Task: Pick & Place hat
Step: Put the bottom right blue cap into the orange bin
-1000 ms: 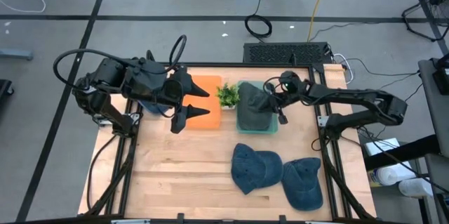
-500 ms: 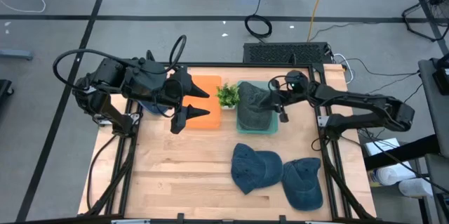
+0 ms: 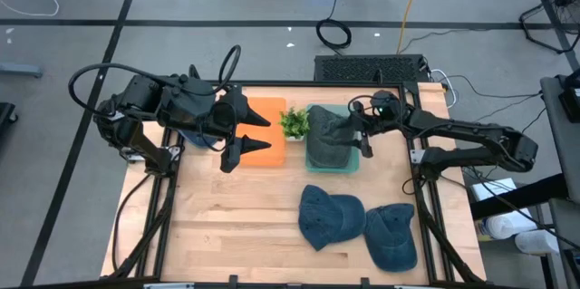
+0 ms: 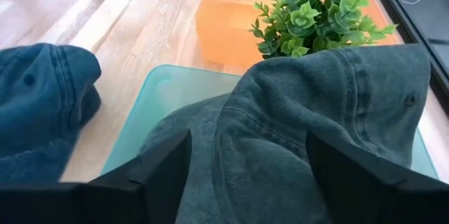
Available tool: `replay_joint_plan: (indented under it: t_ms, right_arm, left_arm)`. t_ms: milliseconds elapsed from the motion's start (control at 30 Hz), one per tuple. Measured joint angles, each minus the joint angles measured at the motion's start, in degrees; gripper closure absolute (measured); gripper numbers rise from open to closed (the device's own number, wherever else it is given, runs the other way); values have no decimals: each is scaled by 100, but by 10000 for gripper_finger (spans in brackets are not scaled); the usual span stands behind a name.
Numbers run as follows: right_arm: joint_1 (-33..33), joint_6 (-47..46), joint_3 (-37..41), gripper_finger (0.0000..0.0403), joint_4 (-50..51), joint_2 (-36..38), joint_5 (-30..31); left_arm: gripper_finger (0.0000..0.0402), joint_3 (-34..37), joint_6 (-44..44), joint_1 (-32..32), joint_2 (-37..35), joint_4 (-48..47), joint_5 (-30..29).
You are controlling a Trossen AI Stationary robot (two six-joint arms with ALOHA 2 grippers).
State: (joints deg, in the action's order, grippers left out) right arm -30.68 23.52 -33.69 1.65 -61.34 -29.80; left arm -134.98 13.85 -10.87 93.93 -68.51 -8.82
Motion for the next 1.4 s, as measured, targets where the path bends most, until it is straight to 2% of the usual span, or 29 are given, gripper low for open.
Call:
replay_joint_plan:
  t_ms: [267, 500, 633, 700, 900, 1100, 1400]
  right_arm:
    - [2, 248, 0, 113, -6, 44, 0]
    - [7, -418, 0, 112, 9, 699, -23]
    - [10, -1190, -177, 112, 381, 1122, 42]
    - [94, -1496, -438, 112, 796, 1271, 315]
    - [693, -1621, -1471, 112, 1676, 1419, 1373]
    - [1283, -2159, -2646, 112, 2480, 1272, 2003]
    - [2518, -2595, -4244, 112, 3606, 799, 3167]
  left_arm:
    - [151, 0, 35, 0, 0, -4, 0]
    - [151, 0, 9, 0, 0, -4, 0]
    - [151, 0, 15, 0, 0, -4, 0]
    - [151, 0, 12, -1, 0, -5, 0]
    - [151, 0, -17, -1, 1, -8, 0]
    - [151, 0, -26, 0, 2, -26, 0]
    - [151, 0, -37, -2, 2, -28, 193]
